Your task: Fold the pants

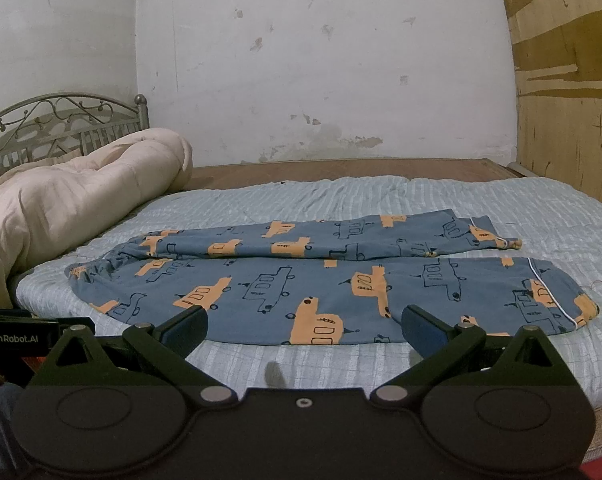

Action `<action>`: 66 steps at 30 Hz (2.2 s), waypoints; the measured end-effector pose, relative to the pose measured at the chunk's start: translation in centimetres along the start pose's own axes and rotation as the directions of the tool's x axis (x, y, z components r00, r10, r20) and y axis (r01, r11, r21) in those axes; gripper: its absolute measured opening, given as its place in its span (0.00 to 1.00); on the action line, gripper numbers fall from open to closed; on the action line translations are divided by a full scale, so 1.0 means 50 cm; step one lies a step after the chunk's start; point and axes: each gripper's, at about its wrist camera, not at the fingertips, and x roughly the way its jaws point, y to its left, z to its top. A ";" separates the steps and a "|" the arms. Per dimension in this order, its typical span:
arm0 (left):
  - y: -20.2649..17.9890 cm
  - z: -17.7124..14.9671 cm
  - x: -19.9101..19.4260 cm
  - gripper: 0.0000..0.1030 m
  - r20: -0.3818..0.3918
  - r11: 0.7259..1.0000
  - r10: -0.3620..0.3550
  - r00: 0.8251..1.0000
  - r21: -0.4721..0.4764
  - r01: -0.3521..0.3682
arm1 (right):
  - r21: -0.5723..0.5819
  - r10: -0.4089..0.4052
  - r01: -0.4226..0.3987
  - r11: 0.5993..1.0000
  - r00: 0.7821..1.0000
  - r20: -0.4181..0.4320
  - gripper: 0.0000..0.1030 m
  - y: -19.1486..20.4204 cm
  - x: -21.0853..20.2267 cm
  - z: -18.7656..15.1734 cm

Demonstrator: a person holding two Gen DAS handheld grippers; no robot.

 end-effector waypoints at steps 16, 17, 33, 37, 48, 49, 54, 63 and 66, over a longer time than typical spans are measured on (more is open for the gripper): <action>0.004 -0.001 0.003 0.99 -0.001 1.000 0.011 1.000 0.000 -0.011 | 0.001 0.000 0.000 1.000 1.000 0.002 0.99 -0.001 -0.002 0.000; 0.004 -0.001 0.003 0.99 -0.002 1.000 0.011 1.000 0.001 -0.011 | 0.002 0.000 0.000 1.000 1.000 0.002 0.99 -0.001 -0.001 0.000; 0.003 0.000 0.002 0.99 -0.002 1.000 0.016 1.000 0.001 -0.016 | 0.003 0.001 -0.001 1.000 1.000 0.001 0.99 -0.002 -0.003 -0.001; 0.003 -0.001 0.002 0.99 -0.002 1.000 0.016 1.000 0.001 -0.016 | 0.003 0.000 0.000 1.000 1.000 0.003 0.99 -0.002 -0.004 -0.001; 0.003 -0.001 0.002 0.99 -0.003 1.000 0.016 1.000 0.001 -0.016 | 0.005 0.001 -0.001 1.000 1.000 0.003 0.99 -0.005 -0.002 -0.004; 0.004 -0.002 0.002 0.99 -0.004 1.000 0.016 1.000 0.001 -0.016 | 0.005 0.001 -0.001 1.000 1.000 0.003 0.99 -0.006 -0.001 -0.006; 0.006 -0.004 0.000 0.99 -0.006 1.000 0.020 1.000 0.002 -0.020 | 0.006 0.002 -0.002 1.000 1.000 0.003 0.99 -0.010 0.003 -0.012; 0.004 -0.004 0.001 0.99 -0.010 1.000 0.025 1.000 0.005 -0.025 | 0.003 0.016 -0.016 1.000 1.000 0.010 0.99 -0.010 -0.007 -0.007; 0.004 -0.003 0.002 0.99 -0.011 1.000 0.026 1.000 0.005 -0.026 | -0.001 0.024 -0.024 1.000 1.000 0.012 0.99 -0.009 -0.004 -0.008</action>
